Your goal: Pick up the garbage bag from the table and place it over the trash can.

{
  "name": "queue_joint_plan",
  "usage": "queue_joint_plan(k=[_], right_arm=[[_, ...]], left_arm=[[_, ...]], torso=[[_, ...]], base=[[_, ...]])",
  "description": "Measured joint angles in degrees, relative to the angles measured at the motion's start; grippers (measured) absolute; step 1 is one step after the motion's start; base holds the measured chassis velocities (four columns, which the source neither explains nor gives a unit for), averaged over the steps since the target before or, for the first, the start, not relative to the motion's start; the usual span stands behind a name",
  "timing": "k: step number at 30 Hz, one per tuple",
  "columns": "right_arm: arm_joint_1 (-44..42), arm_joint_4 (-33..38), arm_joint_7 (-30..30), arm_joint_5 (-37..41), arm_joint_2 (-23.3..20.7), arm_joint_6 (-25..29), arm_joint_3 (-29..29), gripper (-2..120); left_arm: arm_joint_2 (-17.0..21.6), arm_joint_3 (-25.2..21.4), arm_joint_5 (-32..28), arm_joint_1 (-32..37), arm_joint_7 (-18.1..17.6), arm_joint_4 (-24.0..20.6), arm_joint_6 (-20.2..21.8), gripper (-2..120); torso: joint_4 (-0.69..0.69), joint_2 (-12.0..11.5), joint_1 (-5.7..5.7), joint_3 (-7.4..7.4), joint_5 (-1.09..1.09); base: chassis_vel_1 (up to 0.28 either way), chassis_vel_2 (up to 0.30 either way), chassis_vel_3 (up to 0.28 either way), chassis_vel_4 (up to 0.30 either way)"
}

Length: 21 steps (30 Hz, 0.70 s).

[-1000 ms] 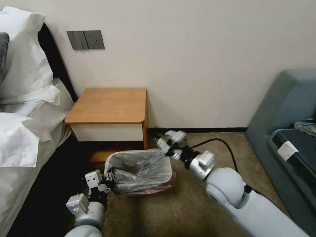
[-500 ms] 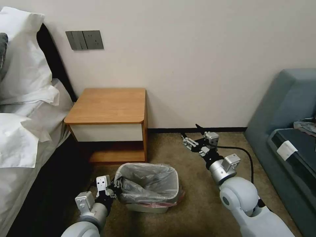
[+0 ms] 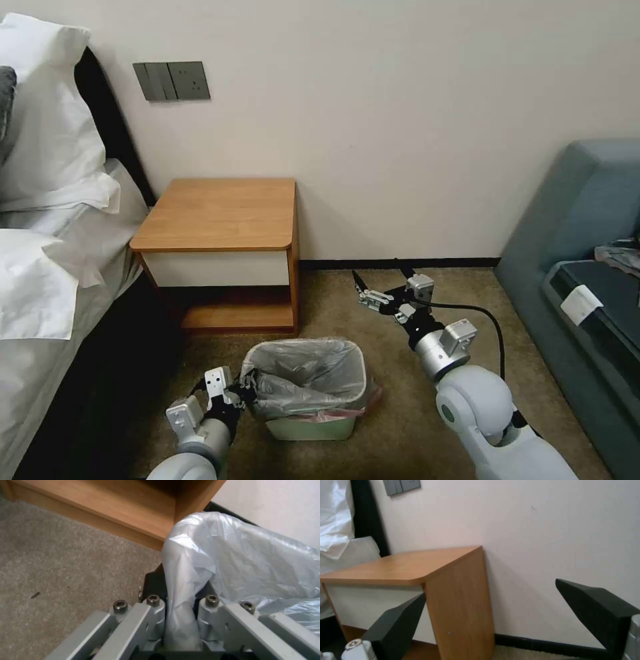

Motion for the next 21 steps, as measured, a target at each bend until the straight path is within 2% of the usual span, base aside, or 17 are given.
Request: queue_joint_plan(k=[2,4,6,8,9,11,12,14,15,17,18,20,21], right_arm=[[-0.01,-0.09,-0.07,-0.05,0.08,0.02,-0.13,100],[0.14,-0.22,-0.09,-0.06,0.13,0.04,-0.36,100],[0.21,-0.23,-0.09,-0.06,0.13,0.04,-0.4,100],[0.62,-0.23,-0.11,0.01,-0.04,0.04,-0.51,100],[0.62,-0.23,-0.11,0.01,-0.04,0.04,-0.51,100],[0.77,-0.23,-0.24,0.1,-0.19,0.04,-0.51,100],[0.77,-0.23,-0.24,0.1,-0.19,0.04,-0.51,100],[0.76,-0.19,-0.55,0.17,-0.3,0.04,-0.51,100],[0.76,-0.19,-0.55,0.17,-0.3,0.04,-0.51,100],[0.66,-0.18,-0.74,0.18,-0.31,0.05,-0.45,100],[0.66,-0.18,-0.74,0.18,-0.31,0.05,-0.45,100],[0.33,-0.18,-0.82,0.18,-0.26,0.19,-0.23,100],[0.33,-0.18,-0.82,0.18,-0.26,0.19,-0.23,100]], left_arm=[[-0.11,0.03,0.12,0.13,-0.08,0.0,-0.24,9],[-0.31,0.04,0.21,0.43,-0.24,-0.14,-0.45,19],[-0.34,0.04,0.23,0.47,-0.35,-0.18,-0.45,21],[-0.41,-0.01,0.36,0.73,-0.57,-0.31,-0.46,34],[-0.41,-0.01,0.36,0.73,-0.57,-0.31,-0.46,34],[-0.45,-0.01,0.46,0.9,-0.58,-0.47,-0.46,44],[-0.45,-0.01,0.46,0.9,-0.58,-0.47,-0.46,44],[-0.69,-0.01,0.62,0.93,-0.61,-0.7,-0.44,56],[-0.69,-0.01,0.62,0.93,-0.61,-0.7,-0.44,56],[-0.86,-0.01,1.07,1.03,-0.7,-0.81,-0.44,66],[-0.86,-0.01,1.07,1.03,-0.7,-0.81,-0.44,66],[-0.91,-0.1,1.7,1.48,-0.9,-1.29,-0.64,77],[-0.91,-0.1,1.7,1.48,-0.9,-1.29,-0.64,77]], torso=[[0.0,0.0,0.0,0.0,0.0],[-0.01,0.0,0.0,0.0,0.0],[-0.01,0.0,0.0,0.0,0.0],[0.0,0.0,0.0,0.0,0.0],[0.0,0.0,0.0,0.0,0.0],[0.0,0.0,0.0,0.0,0.01],[0.0,0.0,0.0,0.0,0.01],[-0.01,0.0,0.0,0.0,0.0],[-0.01,0.0,0.0,0.0,0.0],[0.0,0.0,0.0,0.0,0.0],[0.0,0.0,0.0,0.0,0.0],[0.0,0.0,0.0,0.0,0.0],[0.0,0.0,0.0,0.0,0.0]], base=[[0.0,0.0,0.0,0.0],[0.0,0.0,0.0,0.0],[0.0,0.0,0.0,0.0],[0.0,0.0,0.0,0.0],[0.0,0.0,0.0,0.0],[0.0,0.0,0.0,0.0],[0.0,0.0,0.0,0.0],[0.0,0.0,0.0,0.0],[0.0,0.0,0.0,0.0],[0.0,0.0,0.0,0.0],[0.0,0.0,0.0,0.0],[0.0,0.0,0.0,0.0],[0.0,0.0,0.0,0.0]])
